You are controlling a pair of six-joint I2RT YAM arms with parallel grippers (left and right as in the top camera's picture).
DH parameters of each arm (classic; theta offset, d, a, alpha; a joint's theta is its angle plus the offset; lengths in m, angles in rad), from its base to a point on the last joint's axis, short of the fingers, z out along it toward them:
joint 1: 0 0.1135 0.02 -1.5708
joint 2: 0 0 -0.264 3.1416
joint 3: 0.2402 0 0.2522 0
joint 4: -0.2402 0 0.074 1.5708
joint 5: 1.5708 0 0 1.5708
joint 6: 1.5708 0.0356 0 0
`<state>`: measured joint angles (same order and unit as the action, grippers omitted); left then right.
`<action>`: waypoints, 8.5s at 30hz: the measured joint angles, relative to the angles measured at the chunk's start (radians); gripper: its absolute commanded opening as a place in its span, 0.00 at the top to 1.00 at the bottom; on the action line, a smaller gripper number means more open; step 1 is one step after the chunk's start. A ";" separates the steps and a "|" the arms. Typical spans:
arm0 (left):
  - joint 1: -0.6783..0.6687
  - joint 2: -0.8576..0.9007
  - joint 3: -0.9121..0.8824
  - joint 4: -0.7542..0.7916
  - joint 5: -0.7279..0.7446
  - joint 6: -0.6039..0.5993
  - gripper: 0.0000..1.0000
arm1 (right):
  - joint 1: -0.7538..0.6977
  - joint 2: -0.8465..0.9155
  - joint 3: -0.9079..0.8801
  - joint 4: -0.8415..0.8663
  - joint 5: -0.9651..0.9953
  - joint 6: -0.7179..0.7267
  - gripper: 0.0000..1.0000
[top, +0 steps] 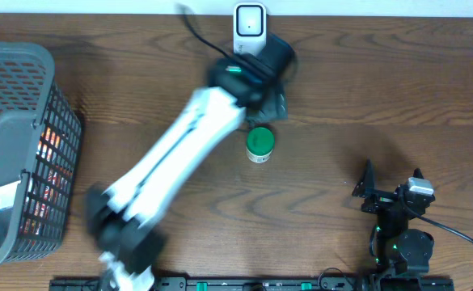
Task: Scan the item barcode
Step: 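Lift the green-capped bottle out and set it on the table center, then reach the left gripper into the basket and grasp the white Panadol box, then place the Panadol box on the table left of the bottle, then reach the left gripper into the basket and grasp the small orange box, then place the orange box on the table beside the bottle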
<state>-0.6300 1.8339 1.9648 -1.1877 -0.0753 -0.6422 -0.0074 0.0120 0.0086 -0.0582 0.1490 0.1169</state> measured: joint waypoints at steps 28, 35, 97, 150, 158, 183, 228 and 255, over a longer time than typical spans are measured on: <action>1.466 -0.182 -0.321 0.013 0.037 -0.013 0.02 | 0.000 0.000 0.000 0.000 0.000 0.000 0.01; 1.466 -0.185 -0.635 0.321 0.016 -0.089 0.02 | 0.000 0.000 0.000 0.000 0.000 0.000 0.01; 1.177 -1.011 -0.712 0.094 0.461 -0.089 0.50 | 0.000 0.000 0.000 0.000 0.000 0.000 0.01; 0.818 -0.624 -0.109 -0.003 -0.134 -0.026 0.02 | 0.000 0.000 0.000 0.000 0.000 0.000 0.01; 1.216 -0.368 -0.119 -0.035 -0.014 0.019 0.02 | 0.000 0.000 0.000 0.000 0.000 0.000 0.01; 1.167 0.343 -0.192 0.179 -0.006 0.049 0.01 | 0.000 0.000 0.000 0.000 0.000 0.000 0.01; 1.226 -0.665 -0.182 -0.015 0.215 0.070 0.38 | 0.000 0.000 0.000 0.000 0.000 0.000 0.01; 0.212 -0.582 -0.851 0.347 0.256 0.395 0.38 | 0.000 0.000 0.000 0.000 0.000 0.000 0.01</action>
<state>-0.4179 1.2522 1.1137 -0.8410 0.1802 -0.2470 -0.0074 0.0120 0.0082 -0.0582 0.1490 0.1169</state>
